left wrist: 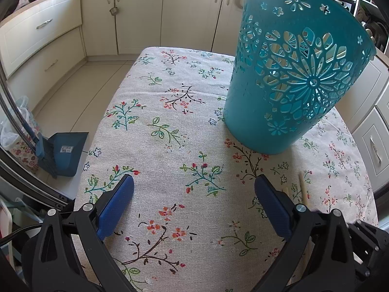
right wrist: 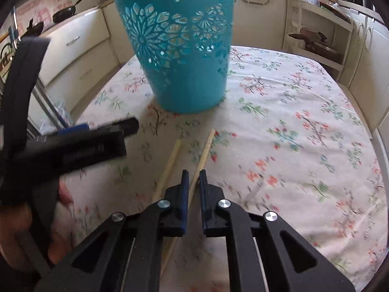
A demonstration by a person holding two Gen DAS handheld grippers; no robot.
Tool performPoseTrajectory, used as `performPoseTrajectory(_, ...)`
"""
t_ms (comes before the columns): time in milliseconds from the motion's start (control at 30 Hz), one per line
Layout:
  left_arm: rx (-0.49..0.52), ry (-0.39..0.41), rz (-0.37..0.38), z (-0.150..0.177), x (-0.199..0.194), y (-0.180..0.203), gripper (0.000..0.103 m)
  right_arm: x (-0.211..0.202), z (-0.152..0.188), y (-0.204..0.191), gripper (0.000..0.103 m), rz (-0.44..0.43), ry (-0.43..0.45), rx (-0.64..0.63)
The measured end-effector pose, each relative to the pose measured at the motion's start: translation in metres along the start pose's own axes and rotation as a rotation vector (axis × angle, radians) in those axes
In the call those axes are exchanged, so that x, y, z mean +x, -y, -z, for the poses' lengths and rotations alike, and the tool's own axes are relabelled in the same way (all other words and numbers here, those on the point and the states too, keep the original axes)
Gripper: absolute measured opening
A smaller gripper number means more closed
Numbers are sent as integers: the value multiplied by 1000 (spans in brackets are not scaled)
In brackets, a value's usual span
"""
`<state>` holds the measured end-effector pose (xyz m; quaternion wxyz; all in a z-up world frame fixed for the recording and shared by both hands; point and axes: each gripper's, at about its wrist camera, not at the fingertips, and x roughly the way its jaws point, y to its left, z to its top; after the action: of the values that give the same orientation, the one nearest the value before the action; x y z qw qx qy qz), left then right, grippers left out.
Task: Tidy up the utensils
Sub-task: 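Move the right tool back down to the stick bundle, then close the right tool on one wooden stick while the left tool grasps another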
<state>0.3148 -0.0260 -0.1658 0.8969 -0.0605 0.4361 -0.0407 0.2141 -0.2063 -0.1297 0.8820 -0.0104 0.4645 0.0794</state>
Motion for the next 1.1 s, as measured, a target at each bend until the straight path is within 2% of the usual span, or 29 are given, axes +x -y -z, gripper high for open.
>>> performPoseTrajectory(100, 22, -7, -1, 1, 1, 4, 95, -11, 14, 13, 8, -12, -1, 38)
performPoseTrajectory(267, 185, -36, 39, 15, -6, 37, 95, -22, 25, 40, 8, -47, 14, 178)
performPoseTrajectory(400, 230, -30, 67, 26, -15, 54, 95, -24, 25, 45, 8, -50, 15, 195)
performPoseTrajectory(500, 256, -48, 50, 27, -13, 62, 93, -24, 25, 47, 8, -56, 13, 200)
performPoseTrajectory(633, 291, -51, 29, 32, -12, 68, 71, -24, 27, 49, 8, -66, 12, 205)
performPoseTrajectory(667, 304, -47, 42, 33, -13, 70, 60, -25, 27, 49, 8, -68, 12, 205)
performPoseTrajectory(700, 320, -42, 53, 33, -13, 72, 55, -24, 28, 50, 8, -69, 13, 205)
performPoseTrajectory(767, 354, -39, 79, 35, -16, 78, 28, -25, 28, 49, 8, -66, 16, 201)
performPoseTrajectory(833, 374, -55, 108, 36, -18, 82, 11, -24, 26, 47, 10, -59, 17, 192)
performPoseTrajectory(867, 376, -62, 114, 36, -18, 83, 6, -23, 25, 46, 11, -59, 17, 188)
performPoseTrajectory(1100, 303, -88, 135, 22, -16, 55, 5, -8, 5, 29, 12, -59, -32, 95)
